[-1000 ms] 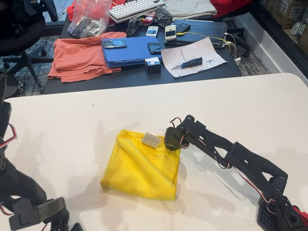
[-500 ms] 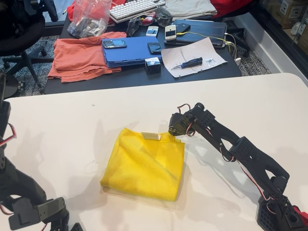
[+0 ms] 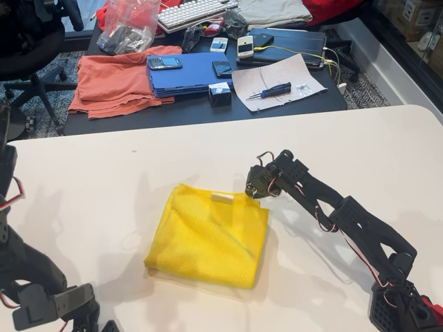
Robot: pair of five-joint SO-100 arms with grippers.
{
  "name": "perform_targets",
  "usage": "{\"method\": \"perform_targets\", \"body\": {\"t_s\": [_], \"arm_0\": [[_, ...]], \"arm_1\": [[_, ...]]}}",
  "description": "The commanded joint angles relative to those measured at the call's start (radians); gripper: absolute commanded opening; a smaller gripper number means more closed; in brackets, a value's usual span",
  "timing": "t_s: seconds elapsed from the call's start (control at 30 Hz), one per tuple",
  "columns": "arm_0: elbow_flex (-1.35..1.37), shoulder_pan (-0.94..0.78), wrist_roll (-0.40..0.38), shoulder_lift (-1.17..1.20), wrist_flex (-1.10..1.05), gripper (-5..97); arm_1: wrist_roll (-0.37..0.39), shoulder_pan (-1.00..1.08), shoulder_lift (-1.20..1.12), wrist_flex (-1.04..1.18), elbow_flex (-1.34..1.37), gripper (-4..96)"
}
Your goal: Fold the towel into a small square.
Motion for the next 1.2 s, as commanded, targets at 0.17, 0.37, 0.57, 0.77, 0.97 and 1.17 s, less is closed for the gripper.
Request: {"method": "perform_targets", "body": {"t_s": [0.17,0.37,0.57,0.77,0.97,1.17], "arm_0": [[-0.021,0.066,-0.08,0.029,-0.011,26],[-0.008,0.112,-0.137,0.118,0.009,21],[0.089,0.072,0.02,0.19,0.244,19],[0.199,0.081,0.091,0.204,0.255,22],[0.204,0.032,0.101,0.207,0.253,22],[0.206,-0.018,0.101,0.207,0.252,22]], "arm_1": [[0.0,-0.005,-0.003,0.0,-0.003,95.6],[0.0,-0.005,-0.003,0.0,-0.003,95.6],[-0.014,-0.003,0.003,-0.002,0.071,95.6],[-0.04,-0.003,0.012,-0.008,0.092,95.6],[-0.04,-0.003,0.002,-0.012,0.092,95.6],[-0.04,-0.003,0.0,-0.014,0.101,95.6]]}}
